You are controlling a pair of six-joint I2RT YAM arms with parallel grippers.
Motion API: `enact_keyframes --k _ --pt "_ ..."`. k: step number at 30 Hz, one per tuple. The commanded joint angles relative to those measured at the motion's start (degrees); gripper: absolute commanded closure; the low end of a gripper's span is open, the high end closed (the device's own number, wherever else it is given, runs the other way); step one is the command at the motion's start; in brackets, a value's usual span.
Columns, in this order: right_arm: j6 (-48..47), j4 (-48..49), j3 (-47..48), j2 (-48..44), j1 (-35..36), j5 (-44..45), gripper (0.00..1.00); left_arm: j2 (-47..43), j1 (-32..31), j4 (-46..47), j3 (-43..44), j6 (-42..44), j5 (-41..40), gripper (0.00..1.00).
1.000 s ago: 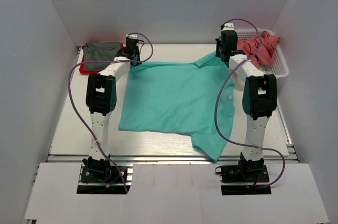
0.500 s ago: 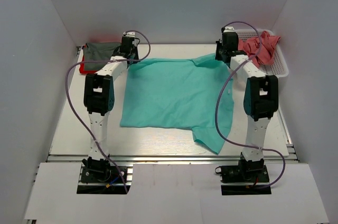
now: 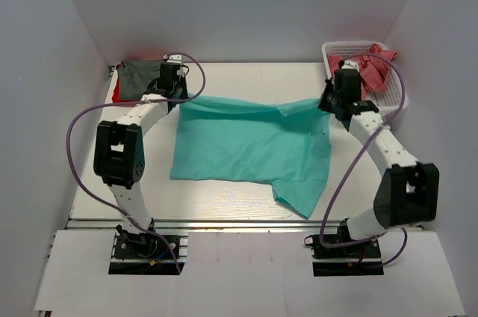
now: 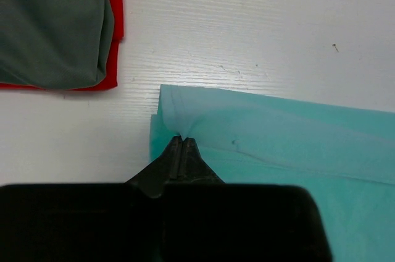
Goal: Fold and stack the t-shirts
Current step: Grap the side of the flattened tshirt furthest away from the robot with both arms, then fold the flattened tshirt in 1/3 of the way
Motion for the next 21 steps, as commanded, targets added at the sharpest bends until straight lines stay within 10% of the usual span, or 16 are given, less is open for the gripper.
enact_keyframes --k 1,13,15,17,21 --pt "5.24 -2.22 -6.00 -5.96 0.48 -2.56 1.00 -4.59 0.13 0.84 -2.87 -0.22 -2.29 1.00" --pt "7.88 -1.87 -24.47 -14.23 1.45 -8.09 0.89 -9.78 0.13 -4.06 -12.98 -3.30 -3.52 0.98" --pt "8.23 -2.30 -27.46 -13.88 1.45 -9.15 0.79 -9.78 0.13 -6.00 -13.59 -4.70 -5.80 0.82" --pt "8.15 -2.83 -28.51 -13.70 1.53 -9.68 0.76 -9.78 0.13 -8.98 -14.13 -4.71 -6.34 0.41" --pt "6.74 -6.69 -26.68 -14.05 1.53 -8.99 0.59 -11.18 0.13 -15.32 -12.38 -5.85 -9.41 0.06"
